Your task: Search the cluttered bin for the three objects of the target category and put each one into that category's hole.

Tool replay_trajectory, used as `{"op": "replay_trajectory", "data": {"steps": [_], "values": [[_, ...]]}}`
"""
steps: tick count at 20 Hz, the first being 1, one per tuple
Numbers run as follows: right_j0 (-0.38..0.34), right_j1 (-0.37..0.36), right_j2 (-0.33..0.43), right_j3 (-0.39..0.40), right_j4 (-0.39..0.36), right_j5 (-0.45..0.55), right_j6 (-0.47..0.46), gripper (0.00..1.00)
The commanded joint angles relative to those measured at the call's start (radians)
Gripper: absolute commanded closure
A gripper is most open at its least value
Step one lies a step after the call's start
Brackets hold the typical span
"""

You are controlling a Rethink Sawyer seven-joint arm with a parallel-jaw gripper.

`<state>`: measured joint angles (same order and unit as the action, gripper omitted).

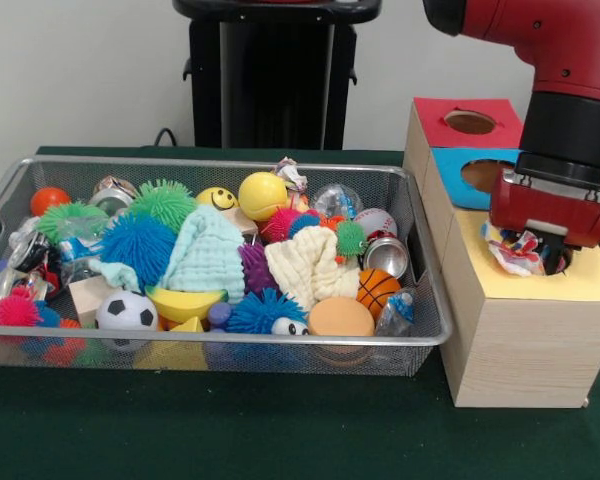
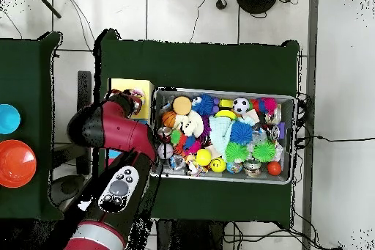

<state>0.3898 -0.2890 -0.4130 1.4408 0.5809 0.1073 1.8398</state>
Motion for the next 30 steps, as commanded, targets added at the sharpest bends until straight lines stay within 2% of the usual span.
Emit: {"op": "replay_trajectory", "data": {"steps": [1,8,9,14,20,28,29,30], "values": [[-0.053,0.106,0.141,-0.025,0.019,-0.069,0.218,1.00],[-0.051,0.112,0.142,-0.014,0.017,-0.084,0.220,1.00],[-0.053,0.109,0.145,-0.010,0.015,-0.086,0.219,0.00],[-0.057,0.092,0.160,0.007,0.012,-0.068,0.217,0.00],[-0.080,0.037,0.200,0.060,-0.002,-0.032,0.208,0.00],[-0.061,-0.015,0.176,0.091,0.007,0.060,0.203,0.00],[-0.063,-0.020,0.181,0.101,0.002,0.036,0.204,1.00],[-0.065,-0.022,0.183,0.104,0.001,0.037,0.202,1.00]]}}
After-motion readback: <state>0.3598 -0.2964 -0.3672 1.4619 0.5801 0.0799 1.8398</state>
